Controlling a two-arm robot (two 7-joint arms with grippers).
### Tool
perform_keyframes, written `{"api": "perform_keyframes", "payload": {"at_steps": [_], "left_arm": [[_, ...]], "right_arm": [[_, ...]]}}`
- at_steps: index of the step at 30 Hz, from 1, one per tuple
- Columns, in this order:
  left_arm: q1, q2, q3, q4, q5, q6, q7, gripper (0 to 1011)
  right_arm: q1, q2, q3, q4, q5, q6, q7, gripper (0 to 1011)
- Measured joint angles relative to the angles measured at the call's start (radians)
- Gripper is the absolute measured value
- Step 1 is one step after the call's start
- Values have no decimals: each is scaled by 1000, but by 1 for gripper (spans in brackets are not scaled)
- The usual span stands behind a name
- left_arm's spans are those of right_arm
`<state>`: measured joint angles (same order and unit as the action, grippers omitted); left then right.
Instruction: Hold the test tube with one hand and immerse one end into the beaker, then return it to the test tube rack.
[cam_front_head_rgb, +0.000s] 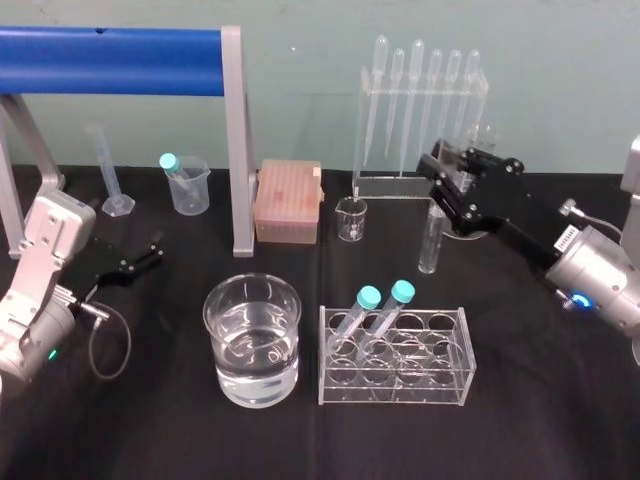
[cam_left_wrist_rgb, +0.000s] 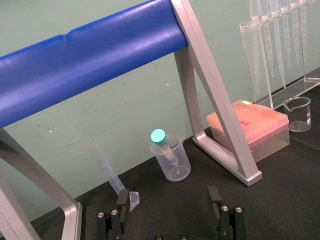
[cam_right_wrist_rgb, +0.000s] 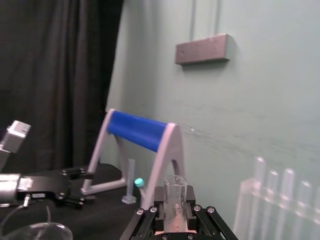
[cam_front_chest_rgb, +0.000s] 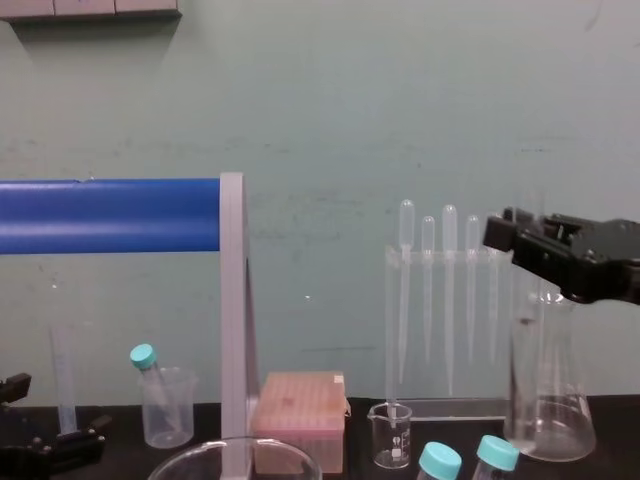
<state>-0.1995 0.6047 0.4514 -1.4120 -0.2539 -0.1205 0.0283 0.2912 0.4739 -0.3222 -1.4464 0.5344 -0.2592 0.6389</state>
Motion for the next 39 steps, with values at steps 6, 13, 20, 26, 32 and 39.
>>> {"api": "perform_keyframes", "payload": {"at_steps": [6, 13, 20, 26, 32, 39], "left_arm": [[0, 0, 0, 0, 0, 0, 0, 1000], [0, 0, 0, 0, 0, 0, 0, 1000], [0, 0, 0, 0, 0, 0, 0, 1000], [0, 0, 0, 0, 0, 0, 0, 1000], [0, 0, 0, 0, 0, 0, 0, 1000], [0, 0, 0, 0, 0, 0, 0, 1000]], "right_arm": [[62, -19, -28, 28, 30, -16, 78, 242], [136, -58, -76, 55, 105, -22, 191, 242], [192, -93, -133, 66, 168, -8, 290, 242], [215, -107, -171, 67, 191, 3, 332, 242], [223, -111, -203, 66, 214, 18, 357, 242], [230, -115, -244, 80, 229, 31, 373, 242]]}}
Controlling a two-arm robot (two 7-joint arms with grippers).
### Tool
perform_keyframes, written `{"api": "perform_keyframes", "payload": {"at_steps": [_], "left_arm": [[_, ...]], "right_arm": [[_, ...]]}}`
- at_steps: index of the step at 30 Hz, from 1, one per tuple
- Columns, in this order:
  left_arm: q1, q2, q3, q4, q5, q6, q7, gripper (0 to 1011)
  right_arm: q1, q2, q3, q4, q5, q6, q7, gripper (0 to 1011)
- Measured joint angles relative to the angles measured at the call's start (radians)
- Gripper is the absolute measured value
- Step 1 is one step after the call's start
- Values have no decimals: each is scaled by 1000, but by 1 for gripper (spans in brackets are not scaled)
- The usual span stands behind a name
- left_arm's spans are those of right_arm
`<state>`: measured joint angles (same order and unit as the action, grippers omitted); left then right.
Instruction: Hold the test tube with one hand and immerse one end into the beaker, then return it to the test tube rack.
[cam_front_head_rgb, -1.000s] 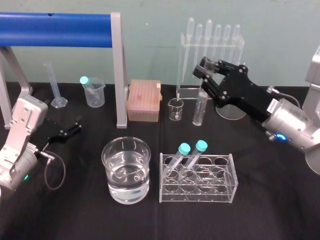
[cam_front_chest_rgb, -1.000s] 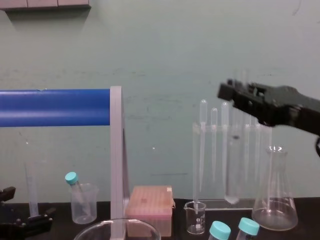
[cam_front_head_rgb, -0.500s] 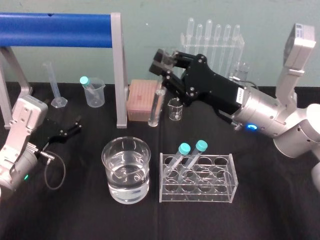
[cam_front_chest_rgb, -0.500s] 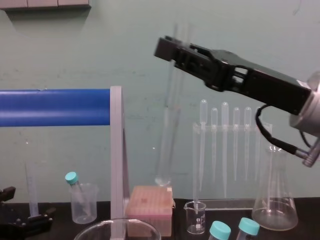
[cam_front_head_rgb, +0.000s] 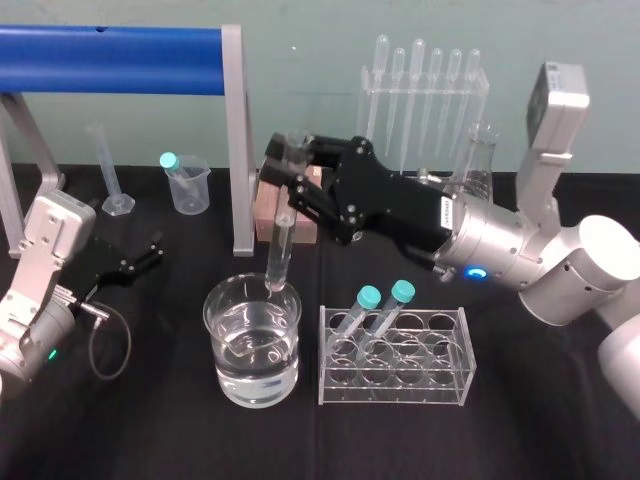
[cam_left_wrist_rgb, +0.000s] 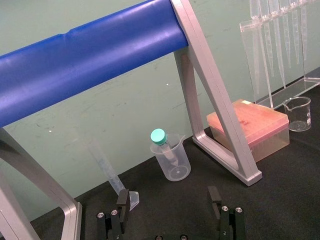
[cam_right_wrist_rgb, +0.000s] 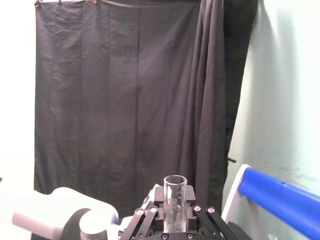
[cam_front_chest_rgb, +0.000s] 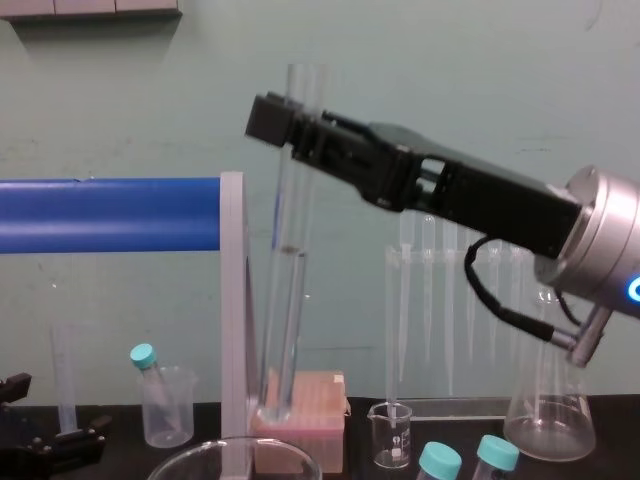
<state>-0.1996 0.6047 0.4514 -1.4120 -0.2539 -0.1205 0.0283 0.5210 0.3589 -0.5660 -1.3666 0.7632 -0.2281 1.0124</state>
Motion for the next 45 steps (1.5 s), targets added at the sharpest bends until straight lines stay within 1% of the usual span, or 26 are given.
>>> {"api": "perform_keyframes", "payload": {"at_steps": [7, 8, 11, 17, 26, 37, 45], "left_arm": [[0, 0, 0, 0, 0, 0, 0, 1000], [0, 0, 0, 0, 0, 0, 0, 1000], [0, 0, 0, 0, 0, 0, 0, 1000], [0, 0, 0, 0, 0, 0, 0, 1000], [0, 0, 0, 0, 0, 0, 0, 1000], [0, 0, 0, 0, 0, 0, 0, 1000], [0, 0, 0, 0, 0, 0, 0, 1000]], "right_arm": [[20, -9, -42, 43, 1, 6, 9, 242], [20, -9, -42, 43, 1, 6, 9, 242], [33, -16, -61, 68, 1, 7, 13, 242], [49, -29, -88, 105, -3, 7, 16, 242], [76, -54, -126, 169, -35, 7, 16, 242], [99, -78, -148, 227, -66, 19, 4, 242], [109, -89, -158, 254, -80, 31, 4, 242]]}}
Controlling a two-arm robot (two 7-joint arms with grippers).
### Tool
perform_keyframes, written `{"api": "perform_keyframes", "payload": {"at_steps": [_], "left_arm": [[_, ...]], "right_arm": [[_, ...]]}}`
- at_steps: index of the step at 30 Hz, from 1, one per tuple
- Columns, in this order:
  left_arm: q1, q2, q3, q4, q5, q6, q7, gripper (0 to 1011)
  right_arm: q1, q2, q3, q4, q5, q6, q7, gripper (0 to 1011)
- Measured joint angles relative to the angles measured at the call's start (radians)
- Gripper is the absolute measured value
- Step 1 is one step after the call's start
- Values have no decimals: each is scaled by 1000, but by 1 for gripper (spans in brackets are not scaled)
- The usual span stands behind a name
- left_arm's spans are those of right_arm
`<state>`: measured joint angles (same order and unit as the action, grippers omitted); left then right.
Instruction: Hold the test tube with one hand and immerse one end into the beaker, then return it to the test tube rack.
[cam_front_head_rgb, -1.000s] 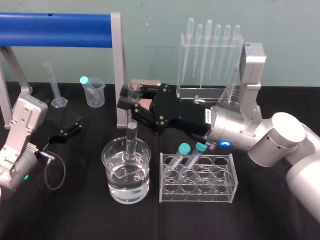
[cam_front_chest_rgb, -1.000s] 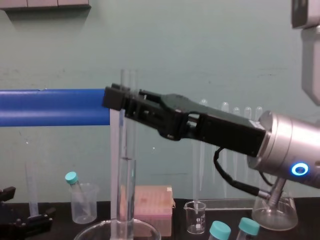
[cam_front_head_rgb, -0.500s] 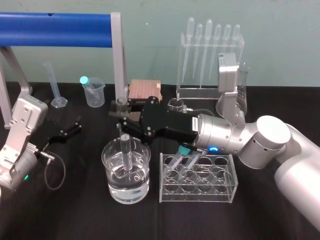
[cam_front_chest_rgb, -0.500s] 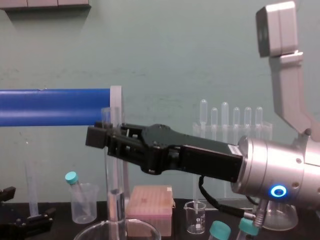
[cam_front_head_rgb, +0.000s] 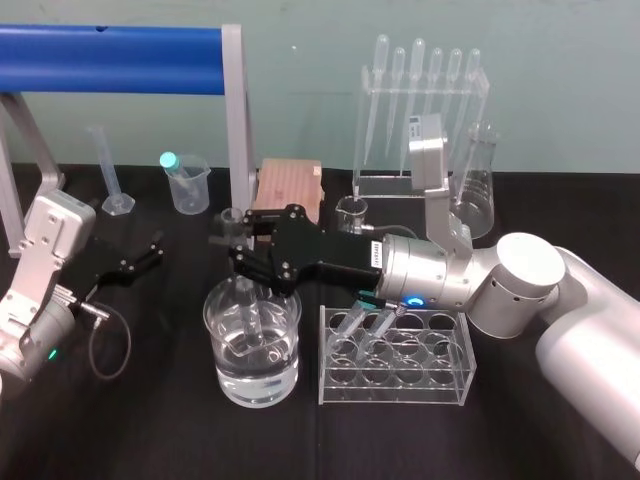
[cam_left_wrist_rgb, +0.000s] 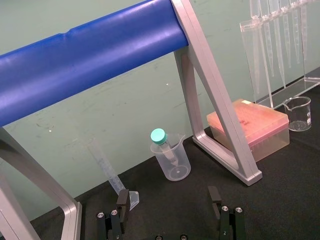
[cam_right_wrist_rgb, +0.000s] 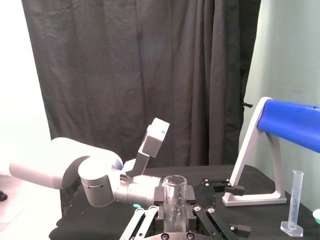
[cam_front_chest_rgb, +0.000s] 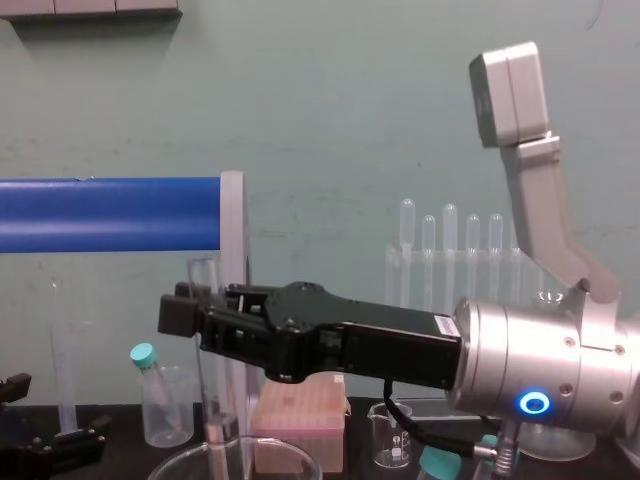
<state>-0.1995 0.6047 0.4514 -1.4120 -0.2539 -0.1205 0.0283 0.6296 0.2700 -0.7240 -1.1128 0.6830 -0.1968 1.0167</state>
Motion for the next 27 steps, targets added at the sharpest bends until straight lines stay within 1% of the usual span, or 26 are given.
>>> {"api": "perform_keyframes", "payload": {"at_steps": [11, 27], "left_arm": [[0, 0, 0, 0, 0, 0, 0, 1000], [0, 0, 0, 0, 0, 0, 0, 1000]], "right_arm": [[2, -2, -3, 9, -9, 16, -9, 242], [1, -1, -2, 7, -8, 15, -9, 242]]}}
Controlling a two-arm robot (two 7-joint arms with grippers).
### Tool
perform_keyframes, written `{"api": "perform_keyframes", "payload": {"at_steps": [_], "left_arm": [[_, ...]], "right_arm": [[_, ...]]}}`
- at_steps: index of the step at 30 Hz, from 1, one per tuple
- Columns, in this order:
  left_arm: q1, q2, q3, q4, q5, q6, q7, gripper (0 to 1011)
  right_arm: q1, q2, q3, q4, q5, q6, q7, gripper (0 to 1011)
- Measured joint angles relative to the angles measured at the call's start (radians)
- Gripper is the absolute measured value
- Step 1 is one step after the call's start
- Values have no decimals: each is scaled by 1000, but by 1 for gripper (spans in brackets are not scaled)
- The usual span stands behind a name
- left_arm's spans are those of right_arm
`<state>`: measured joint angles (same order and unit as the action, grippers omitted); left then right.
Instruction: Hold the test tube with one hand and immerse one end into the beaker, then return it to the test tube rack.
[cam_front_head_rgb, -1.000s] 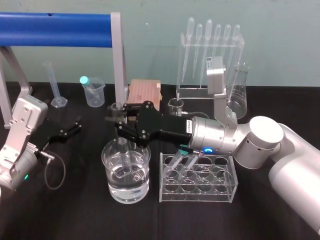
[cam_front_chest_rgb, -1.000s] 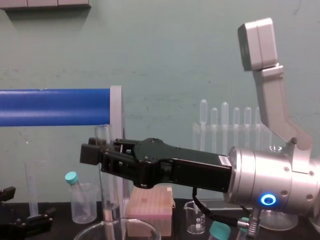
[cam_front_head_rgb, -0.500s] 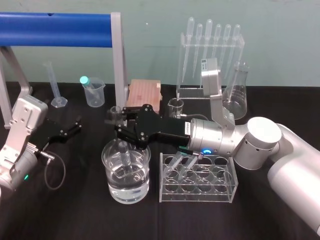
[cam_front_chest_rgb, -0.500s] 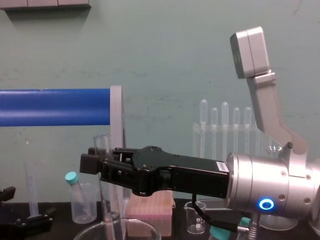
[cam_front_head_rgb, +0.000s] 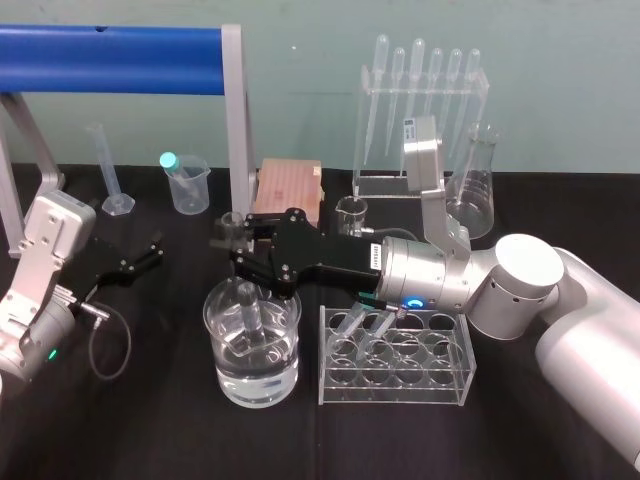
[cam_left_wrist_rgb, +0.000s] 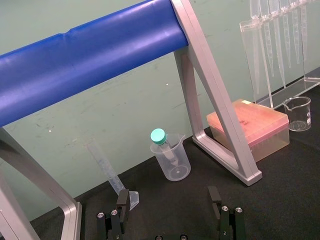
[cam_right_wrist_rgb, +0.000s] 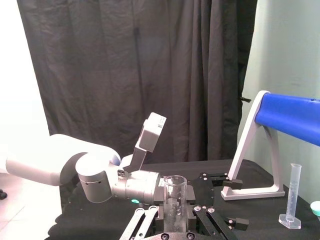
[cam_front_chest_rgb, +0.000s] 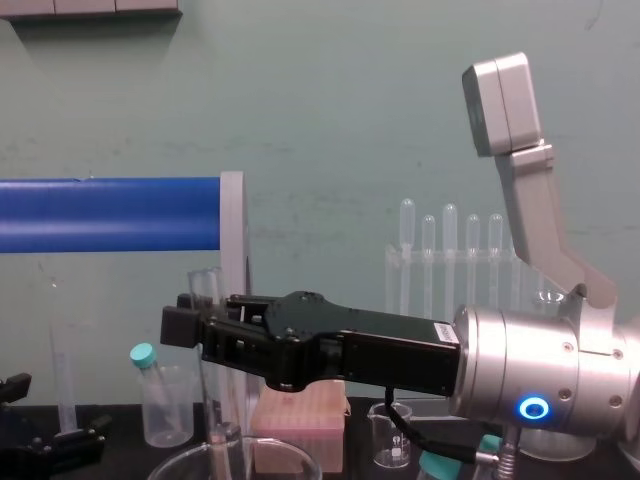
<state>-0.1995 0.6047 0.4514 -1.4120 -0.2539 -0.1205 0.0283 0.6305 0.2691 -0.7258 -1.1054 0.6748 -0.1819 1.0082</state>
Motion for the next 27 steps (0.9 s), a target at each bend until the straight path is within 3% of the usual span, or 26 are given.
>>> {"api": "perform_keyframes", "payload": {"at_steps": [27], "left_arm": [[0, 0, 0, 0, 0, 0, 0, 1000]], "right_arm": [[-1, 0, 0, -1, 1, -1, 1, 242]]}}
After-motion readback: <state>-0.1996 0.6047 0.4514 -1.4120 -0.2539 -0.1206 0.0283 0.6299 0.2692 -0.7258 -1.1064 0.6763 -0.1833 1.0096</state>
